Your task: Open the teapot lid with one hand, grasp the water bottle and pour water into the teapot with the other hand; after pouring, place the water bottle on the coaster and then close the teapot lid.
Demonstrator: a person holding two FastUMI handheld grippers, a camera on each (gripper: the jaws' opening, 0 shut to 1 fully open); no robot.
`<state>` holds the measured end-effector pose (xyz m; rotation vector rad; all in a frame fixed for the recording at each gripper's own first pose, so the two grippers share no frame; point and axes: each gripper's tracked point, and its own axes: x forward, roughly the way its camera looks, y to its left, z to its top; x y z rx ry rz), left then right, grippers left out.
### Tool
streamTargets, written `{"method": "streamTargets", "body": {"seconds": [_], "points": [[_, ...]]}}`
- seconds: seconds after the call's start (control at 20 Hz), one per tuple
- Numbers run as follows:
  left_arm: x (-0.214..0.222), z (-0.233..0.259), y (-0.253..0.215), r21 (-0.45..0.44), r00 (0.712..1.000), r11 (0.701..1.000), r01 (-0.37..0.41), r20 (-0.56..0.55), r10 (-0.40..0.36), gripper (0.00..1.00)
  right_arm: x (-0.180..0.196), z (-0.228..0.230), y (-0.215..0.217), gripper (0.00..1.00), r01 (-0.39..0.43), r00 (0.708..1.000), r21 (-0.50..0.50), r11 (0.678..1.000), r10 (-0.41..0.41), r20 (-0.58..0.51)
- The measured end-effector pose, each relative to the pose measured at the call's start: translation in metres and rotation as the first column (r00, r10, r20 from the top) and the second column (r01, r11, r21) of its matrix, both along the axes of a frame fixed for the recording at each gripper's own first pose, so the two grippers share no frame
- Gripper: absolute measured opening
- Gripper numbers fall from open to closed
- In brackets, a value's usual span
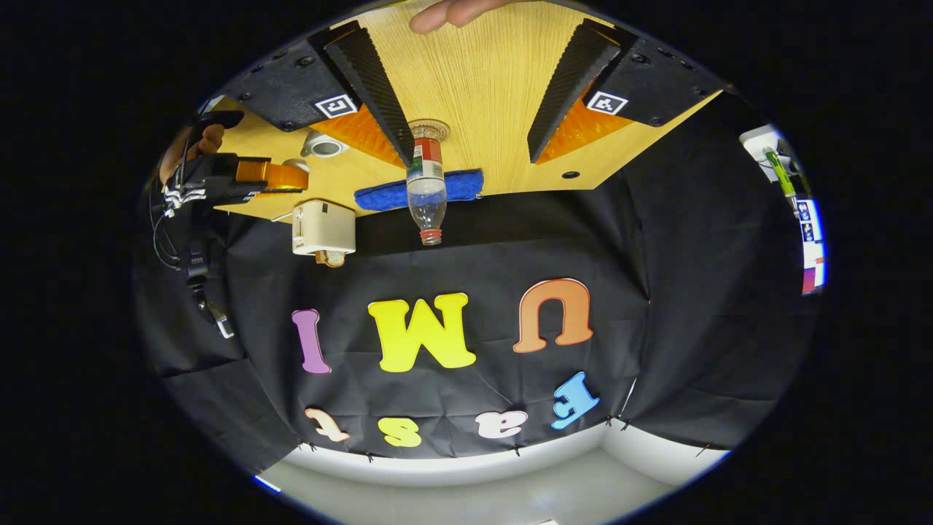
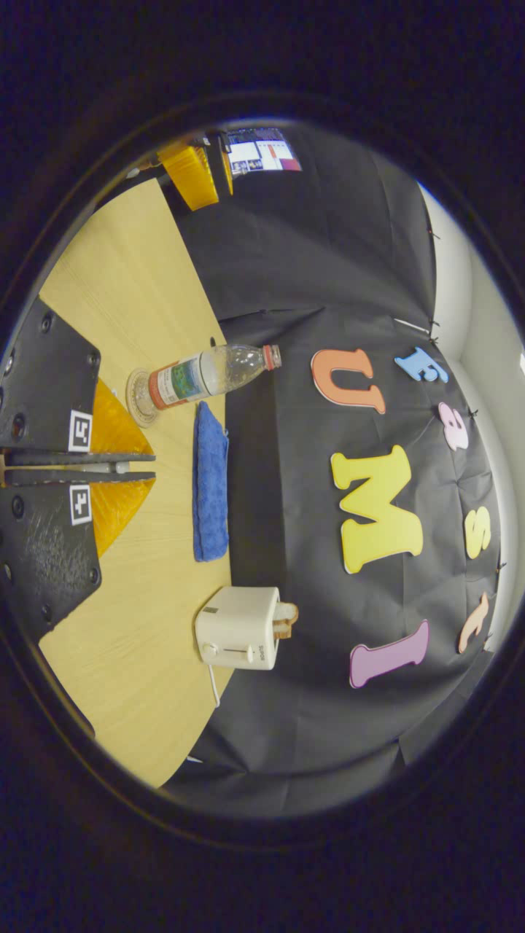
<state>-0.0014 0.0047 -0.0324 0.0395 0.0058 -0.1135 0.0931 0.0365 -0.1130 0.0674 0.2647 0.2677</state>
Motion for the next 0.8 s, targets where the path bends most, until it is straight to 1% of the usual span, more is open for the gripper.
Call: {"method": "streamTargets", "body": {"seconds": [0.1, 0.25, 0.3, 0.45, 0.5, 0.6, 0.65, 0.7, 0.8], "points": [[0.0, -0.001, 0.01, -0.026, 1.0, 1.0, -0.015, -0.01, 0.014, 0.98, 0.0, -0.004, 0.008, 0.02, -0.011, 1.0, -0.022, 1.0, 0.011, 0.001], [0.002, -0.006, 0.03, -0.022, 0.997, 0.998, -0.066, -0.03, 0.065, 0.98, 0.001, -0.008, 0.018, 0.02, -0.03, 1.0, -0.04, 0.999, 0.03, 0.0], [0.003, -0.008, 0.034, -0.027, 0.997, 0.997, -0.072, -0.036, 0.071, 0.98, 0.002, -0.008, 0.021, 0.02, -0.037, 0.999, -0.044, 0.998, 0.037, 0.0], [0.005, -0.015, 0.032, -0.101, 0.996, 0.994, -0.05, -0.077, 0.043, 0.98, 0.004, -0.013, 0.03, 0.02, -0.063, 0.998, -0.048, 0.997, 0.063, -0.001], [0.004, -0.016, 0.034, -0.11, 0.996, 0.993, -0.05, -0.082, 0.041, 0.98, 0.006, -0.015, 0.031, 0.02, -0.062, 0.998, -0.056, 0.997, 0.062, 0.0], [0.005, -0.014, 0.04, -0.104, 0.995, 0.992, -0.067, -0.076, 0.06, 0.98, 0.013, -0.018, 0.029, 0.02, -0.049, 0.999, -0.055, 0.997, 0.048, -0.005], [0.006, -0.015, 0.043, -0.097, 0.995, 0.992, -0.074, -0.072, 0.067, 1.0, 0.017, -0.022, 0.028, 0.02, -0.041, 0.999, -0.045, 0.998, 0.04, -0.015], [0.006, -0.015, 0.044, -0.096, 0.995, 0.993, -0.075, -0.071, 0.068, 0.98, 0.02, -0.025, 0.028, 0.02, -0.035, 0.999, -0.043, 0.998, 0.034, -0.024], [0.006, -0.014, 0.042, -0.106, 0.996, 0.992, -0.068, -0.067, 0.061, 0.98, 0.024, -0.028, 0.03, 0.02, -0.037, 0.999, -0.045, 0.998, 0.036, -0.038]]}}
